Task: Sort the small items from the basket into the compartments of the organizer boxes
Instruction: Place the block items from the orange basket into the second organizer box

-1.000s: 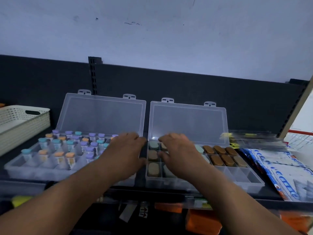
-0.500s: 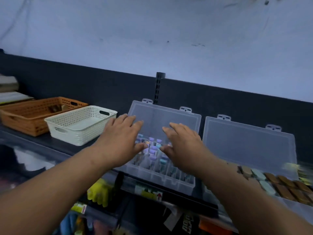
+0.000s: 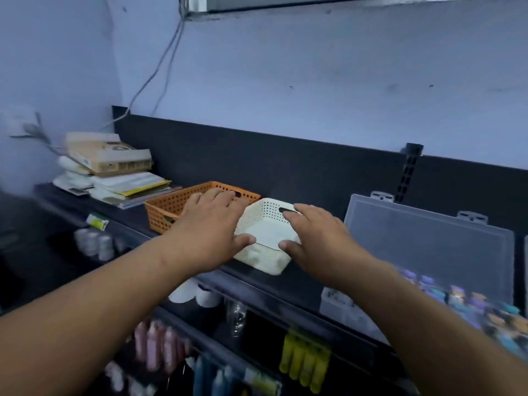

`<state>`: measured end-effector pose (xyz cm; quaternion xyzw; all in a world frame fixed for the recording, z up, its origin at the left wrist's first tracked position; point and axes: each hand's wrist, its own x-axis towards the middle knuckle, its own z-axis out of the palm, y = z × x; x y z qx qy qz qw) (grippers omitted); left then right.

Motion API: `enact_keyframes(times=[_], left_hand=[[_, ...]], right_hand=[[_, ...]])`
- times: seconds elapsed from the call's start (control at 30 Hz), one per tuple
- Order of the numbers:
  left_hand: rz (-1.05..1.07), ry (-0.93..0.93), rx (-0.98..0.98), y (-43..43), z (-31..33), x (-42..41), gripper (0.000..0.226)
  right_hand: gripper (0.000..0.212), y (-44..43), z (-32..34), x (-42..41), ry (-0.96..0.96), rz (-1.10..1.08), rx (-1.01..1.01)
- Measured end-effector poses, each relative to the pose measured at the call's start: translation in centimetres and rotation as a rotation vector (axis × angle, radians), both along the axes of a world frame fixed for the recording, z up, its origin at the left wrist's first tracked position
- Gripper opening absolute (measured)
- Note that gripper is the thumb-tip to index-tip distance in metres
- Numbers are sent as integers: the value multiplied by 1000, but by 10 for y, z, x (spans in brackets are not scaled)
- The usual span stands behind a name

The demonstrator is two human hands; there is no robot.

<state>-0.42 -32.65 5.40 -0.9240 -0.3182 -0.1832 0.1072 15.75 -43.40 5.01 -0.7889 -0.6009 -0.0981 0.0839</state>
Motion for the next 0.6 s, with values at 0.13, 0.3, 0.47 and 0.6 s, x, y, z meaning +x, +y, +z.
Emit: enact_keyframes(times=[0.13, 0.3, 0.47, 0.6], left_hand=[[24, 23, -68, 47, 3, -33, 66], [68, 11, -134, 107, 3, -56, 69], [98, -16, -181, 166, -5, -62, 65], [156, 1, -173, 213, -11, -60, 65]], right_hand=[[61, 52, -3, -29, 28, 18, -15], [61, 106, 1, -46, 20, 57, -41], [61, 167, 7, -47, 28, 106, -69], [59, 225, 8, -36, 59, 128, -88]])
